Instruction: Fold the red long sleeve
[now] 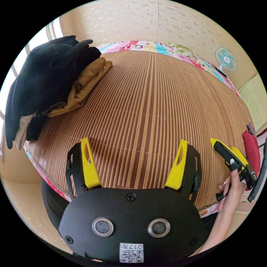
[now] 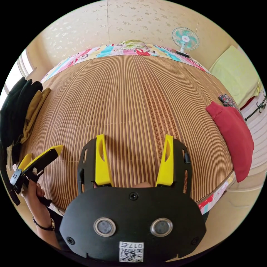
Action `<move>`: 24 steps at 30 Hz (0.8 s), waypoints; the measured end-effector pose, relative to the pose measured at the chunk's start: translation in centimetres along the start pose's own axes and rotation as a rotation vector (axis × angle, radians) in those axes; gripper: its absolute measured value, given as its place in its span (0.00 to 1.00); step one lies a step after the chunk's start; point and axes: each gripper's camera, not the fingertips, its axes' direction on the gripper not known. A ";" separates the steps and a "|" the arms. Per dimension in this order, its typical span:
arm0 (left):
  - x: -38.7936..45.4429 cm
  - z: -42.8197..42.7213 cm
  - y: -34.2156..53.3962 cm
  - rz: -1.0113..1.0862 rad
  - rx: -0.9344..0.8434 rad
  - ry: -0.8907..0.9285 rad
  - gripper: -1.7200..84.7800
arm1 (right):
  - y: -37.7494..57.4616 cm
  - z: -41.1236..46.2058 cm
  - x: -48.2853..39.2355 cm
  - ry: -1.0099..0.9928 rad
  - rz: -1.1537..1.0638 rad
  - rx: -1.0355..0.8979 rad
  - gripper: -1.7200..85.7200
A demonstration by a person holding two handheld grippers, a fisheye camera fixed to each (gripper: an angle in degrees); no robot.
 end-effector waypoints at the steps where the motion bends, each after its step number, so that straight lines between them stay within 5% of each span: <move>1: 0.1 -0.1 0.2 -0.001 0.003 0.002 0.49 | -0.1 0.3 -0.2 0.006 -0.003 -0.002 0.33; 24: 0.8 -3.1 1.0 -0.001 0.005 -0.005 0.49 | 0.6 3.5 -0.1 0.024 0.003 0.000 0.33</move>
